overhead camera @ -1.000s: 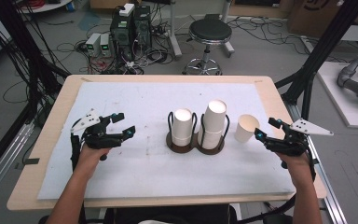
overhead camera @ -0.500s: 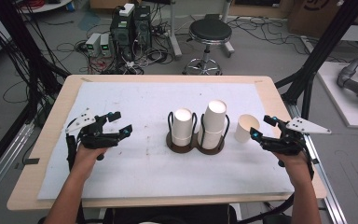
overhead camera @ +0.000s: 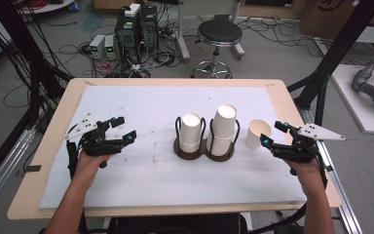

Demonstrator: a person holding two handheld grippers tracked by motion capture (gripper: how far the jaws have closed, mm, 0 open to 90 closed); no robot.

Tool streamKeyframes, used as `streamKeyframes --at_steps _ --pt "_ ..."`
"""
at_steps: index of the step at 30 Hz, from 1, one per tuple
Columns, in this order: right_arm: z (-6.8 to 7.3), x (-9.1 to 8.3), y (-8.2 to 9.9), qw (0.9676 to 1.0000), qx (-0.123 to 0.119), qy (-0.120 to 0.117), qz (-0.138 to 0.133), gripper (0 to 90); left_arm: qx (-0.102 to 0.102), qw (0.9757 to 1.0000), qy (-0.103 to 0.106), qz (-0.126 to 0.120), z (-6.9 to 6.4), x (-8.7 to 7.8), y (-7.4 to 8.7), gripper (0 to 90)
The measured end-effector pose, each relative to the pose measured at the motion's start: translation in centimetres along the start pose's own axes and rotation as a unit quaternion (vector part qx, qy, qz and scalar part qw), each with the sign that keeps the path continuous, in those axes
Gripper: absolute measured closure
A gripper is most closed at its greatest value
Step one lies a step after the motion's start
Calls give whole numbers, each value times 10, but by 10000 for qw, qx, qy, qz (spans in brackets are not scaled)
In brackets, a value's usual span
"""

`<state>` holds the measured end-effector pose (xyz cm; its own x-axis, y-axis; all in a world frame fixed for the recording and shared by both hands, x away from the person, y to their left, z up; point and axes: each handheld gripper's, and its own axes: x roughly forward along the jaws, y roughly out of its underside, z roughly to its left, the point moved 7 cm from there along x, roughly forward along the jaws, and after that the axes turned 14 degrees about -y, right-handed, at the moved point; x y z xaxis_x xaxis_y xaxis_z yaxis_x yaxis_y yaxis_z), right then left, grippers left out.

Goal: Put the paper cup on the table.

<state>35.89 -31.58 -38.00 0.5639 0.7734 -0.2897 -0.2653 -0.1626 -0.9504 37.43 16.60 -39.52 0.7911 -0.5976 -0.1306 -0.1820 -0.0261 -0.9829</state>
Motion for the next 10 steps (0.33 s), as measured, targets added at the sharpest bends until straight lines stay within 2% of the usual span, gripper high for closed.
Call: streamKeyframes --at_steps 10 --pt "-3 2 2 10000 -26 28 68 214 -12 10000 -33 48 1 3 3 206"
